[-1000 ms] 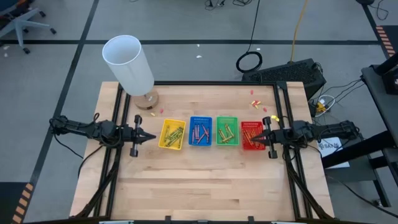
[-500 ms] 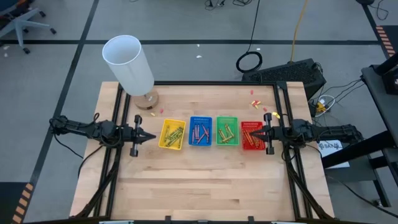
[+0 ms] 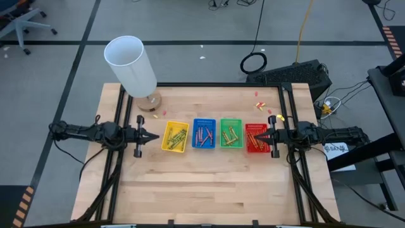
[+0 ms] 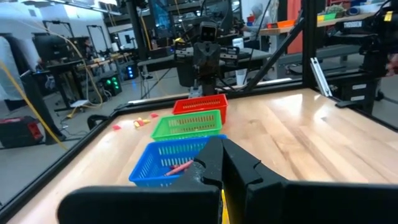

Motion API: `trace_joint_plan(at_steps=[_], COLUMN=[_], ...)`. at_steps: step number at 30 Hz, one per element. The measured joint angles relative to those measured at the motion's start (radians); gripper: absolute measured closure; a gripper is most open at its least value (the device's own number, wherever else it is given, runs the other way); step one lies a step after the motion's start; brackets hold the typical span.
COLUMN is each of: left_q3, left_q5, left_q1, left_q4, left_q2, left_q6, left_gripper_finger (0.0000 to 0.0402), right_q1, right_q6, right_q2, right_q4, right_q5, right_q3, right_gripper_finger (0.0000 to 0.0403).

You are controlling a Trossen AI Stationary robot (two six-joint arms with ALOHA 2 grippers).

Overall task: Sort crayons
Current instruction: Return to Home Position

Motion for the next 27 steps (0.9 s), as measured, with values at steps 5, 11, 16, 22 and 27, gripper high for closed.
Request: trace_joint_plan(at_steps=[5, 11, 16, 22, 27], left_q3=[0.000, 0.000, 0.000, 0.000, 0.002], left_q5=[0.067, 0.073, 0.128, 0.153, 0.153], left_q1=[0.059, 0.098, 0.095, 0.095, 0.095], left_q4=[-0.012, -0.013, -0.016, -0.015, -0.018], left_q2=[0.001, 0.036, 0.036, -0.021, -0.036], left_q6=[-0.021, -0.028, -0.052, -0.026, -0.025], left_gripper_finger=[0.0401, 0.0401, 0.0401, 0.0401, 0.0401], right_q1=[0.000, 0.000, 0.000, 0.000, 0.000], right_q6=[0.000, 0.000, 0.000, 0.000, 0.000], right_q2=[0.000, 0.000, 0.000, 0.000, 0.000], right_q4=[0.001, 0.002, 0.003, 0.004, 0.005], right_q5=[0.001, 0.001, 0.001, 0.001, 0.002], right_q3=[0.000, 0.000, 0.000, 0.000, 0.000], right_gripper_finger=[0.0403, 0.0403, 0.0403, 0.0403, 0.0403])
